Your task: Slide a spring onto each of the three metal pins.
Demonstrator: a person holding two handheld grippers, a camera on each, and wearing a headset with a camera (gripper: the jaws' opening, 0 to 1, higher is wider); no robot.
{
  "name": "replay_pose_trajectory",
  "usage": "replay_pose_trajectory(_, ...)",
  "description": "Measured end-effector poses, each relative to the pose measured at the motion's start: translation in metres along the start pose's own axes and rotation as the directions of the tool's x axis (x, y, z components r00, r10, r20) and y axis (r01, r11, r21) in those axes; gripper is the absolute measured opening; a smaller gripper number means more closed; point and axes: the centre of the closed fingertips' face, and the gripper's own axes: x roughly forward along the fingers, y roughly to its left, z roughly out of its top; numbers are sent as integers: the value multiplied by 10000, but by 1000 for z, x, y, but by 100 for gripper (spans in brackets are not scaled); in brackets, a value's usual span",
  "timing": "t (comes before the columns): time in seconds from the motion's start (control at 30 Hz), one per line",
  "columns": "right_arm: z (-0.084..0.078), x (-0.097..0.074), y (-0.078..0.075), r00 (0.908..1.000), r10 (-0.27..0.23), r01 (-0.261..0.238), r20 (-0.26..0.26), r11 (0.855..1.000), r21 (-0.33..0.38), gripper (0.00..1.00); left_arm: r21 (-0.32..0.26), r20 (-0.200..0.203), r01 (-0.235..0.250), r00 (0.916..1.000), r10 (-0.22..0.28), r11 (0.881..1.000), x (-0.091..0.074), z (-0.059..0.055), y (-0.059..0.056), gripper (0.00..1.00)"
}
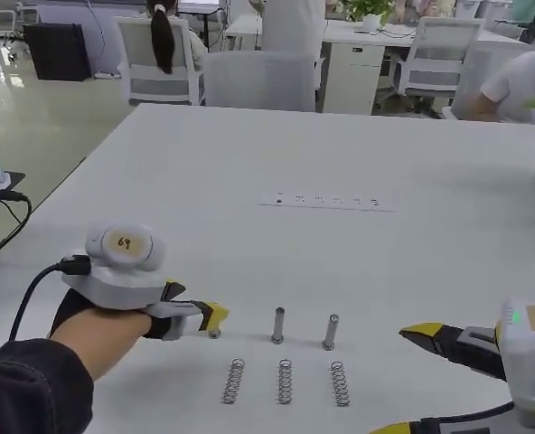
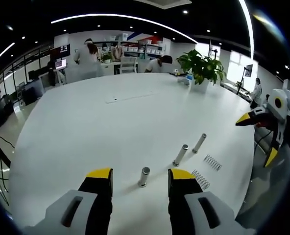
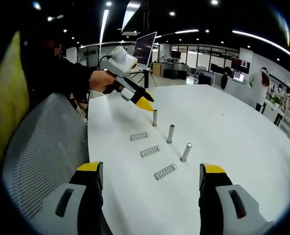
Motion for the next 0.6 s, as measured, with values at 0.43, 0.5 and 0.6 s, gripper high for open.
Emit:
replay_pose_trajectory(0.43,0,0,0,10000,9,-9,55,10000,11,79,-291,116,219,9997,-216,9993,-20,-4,-17,42)
replay_pose_trajectory(0.5,0,0,0,10000,11,-11,60,10000,17,79,-383,105,288,9995,-285,9988,-23,-5,-22,41)
replay_pose_trajectory(0.6,0,1,0,9999,33,-33,99,10000,20,80,-501,7,397,9992,-397,9980,-24,-8,-29,41)
